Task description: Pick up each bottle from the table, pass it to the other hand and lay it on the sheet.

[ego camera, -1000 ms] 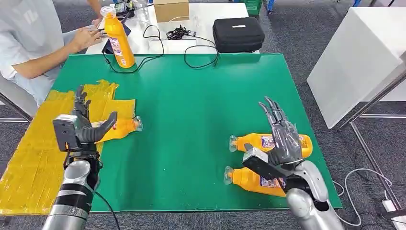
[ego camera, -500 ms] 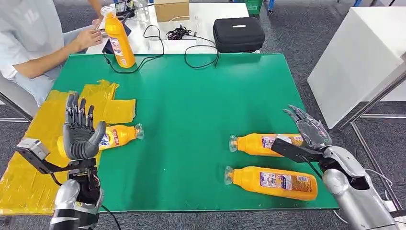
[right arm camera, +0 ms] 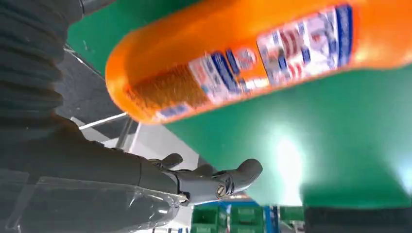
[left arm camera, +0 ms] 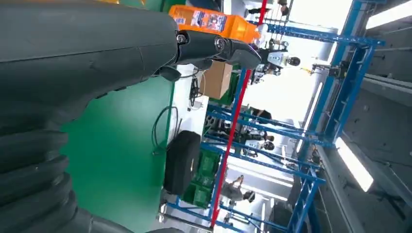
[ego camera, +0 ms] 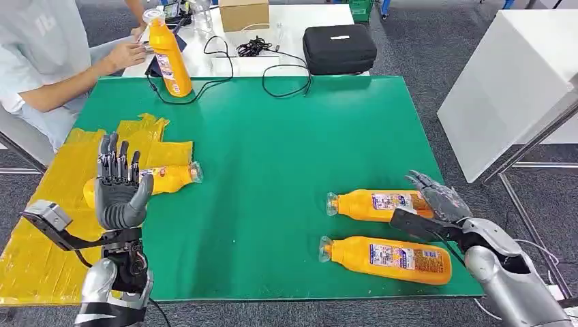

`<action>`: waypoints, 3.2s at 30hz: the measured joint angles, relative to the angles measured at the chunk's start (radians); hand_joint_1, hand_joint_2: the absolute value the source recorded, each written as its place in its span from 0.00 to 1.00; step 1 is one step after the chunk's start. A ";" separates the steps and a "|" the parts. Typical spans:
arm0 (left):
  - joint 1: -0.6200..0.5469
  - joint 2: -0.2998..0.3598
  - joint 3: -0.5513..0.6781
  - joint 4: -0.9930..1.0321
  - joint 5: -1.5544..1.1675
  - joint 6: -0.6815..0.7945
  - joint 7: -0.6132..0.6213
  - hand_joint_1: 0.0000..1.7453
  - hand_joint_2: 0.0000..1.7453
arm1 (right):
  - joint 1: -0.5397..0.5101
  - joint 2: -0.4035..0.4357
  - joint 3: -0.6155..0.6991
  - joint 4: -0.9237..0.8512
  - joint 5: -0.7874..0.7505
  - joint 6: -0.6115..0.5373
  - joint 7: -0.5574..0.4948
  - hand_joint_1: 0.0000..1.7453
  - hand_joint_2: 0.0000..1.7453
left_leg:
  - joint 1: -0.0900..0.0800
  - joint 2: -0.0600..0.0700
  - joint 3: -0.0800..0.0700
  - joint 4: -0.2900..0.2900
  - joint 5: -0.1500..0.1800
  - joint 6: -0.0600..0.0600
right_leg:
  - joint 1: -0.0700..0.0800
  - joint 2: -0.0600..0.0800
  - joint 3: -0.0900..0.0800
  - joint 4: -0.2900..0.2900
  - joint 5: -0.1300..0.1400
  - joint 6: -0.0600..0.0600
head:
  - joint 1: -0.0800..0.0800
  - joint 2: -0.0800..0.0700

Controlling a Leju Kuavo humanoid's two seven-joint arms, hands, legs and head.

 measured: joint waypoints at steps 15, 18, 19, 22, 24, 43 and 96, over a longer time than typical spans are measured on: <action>0.000 -0.009 -0.021 0.000 0.002 0.000 0.000 0.00 1.00 | -0.042 0.053 0.062 0.127 0.093 -0.058 0.036 0.00 1.00 | 0.000 0.001 0.000 0.000 0.000 0.000 | 0.000 0.000 0.000 0.000 0.000 0.000 | 0.000 0.000; 0.000 -0.016 -0.037 0.000 0.013 -0.010 0.011 0.00 1.00 | -0.071 0.112 0.087 0.215 0.145 -0.106 0.043 0.00 1.00 | 0.000 0.001 0.001 0.000 0.000 0.000 | 0.000 0.000 0.000 0.000 0.000 0.000 | 0.000 0.000; 0.001 -0.018 -0.040 0.000 0.011 -0.011 0.011 0.00 1.00 | -0.081 0.127 0.092 0.235 0.155 -0.116 0.046 0.17 1.00 | 0.000 0.001 0.002 0.000 0.000 0.000 | 0.000 0.000 0.001 0.000 0.000 0.000 | 0.000 0.000; 0.004 -0.022 -0.054 0.000 0.010 -0.011 0.012 0.00 1.00 | -0.114 0.177 0.105 0.303 0.193 -0.157 0.063 0.86 1.00 | 0.001 0.002 0.003 0.000 0.000 0.000 | 0.001 0.001 0.001 0.000 0.000 0.000 | 0.000 0.000; 0.004 -0.025 -0.064 0.000 0.009 -0.011 0.015 0.00 1.00 | -0.136 0.211 0.113 0.346 0.220 -0.178 0.074 0.90 1.00 | 0.001 0.002 0.004 0.000 0.000 0.000 | 0.001 0.002 0.002 0.000 0.000 0.000 | 0.000 0.000; 0.010 -0.032 -0.093 0.000 0.009 -0.011 0.027 0.00 1.00 | -0.234 0.301 0.136 0.520 0.299 -0.200 0.097 1.00 1.00 | 0.001 0.004 0.017 0.000 -0.001 0.000 | 0.003 0.003 0.015 -0.001 0.000 0.000 | 0.000 0.000; -0.028 0.078 -0.377 0.016 -0.009 -0.221 0.167 0.00 1.00 | -0.039 0.715 0.068 0.084 -0.090 -0.547 -0.259 1.00 1.00 | 0.002 0.001 0.004 0.000 0.000 -0.001 | 0.004 0.002 0.003 0.000 0.000 -0.001 | 0.000 0.000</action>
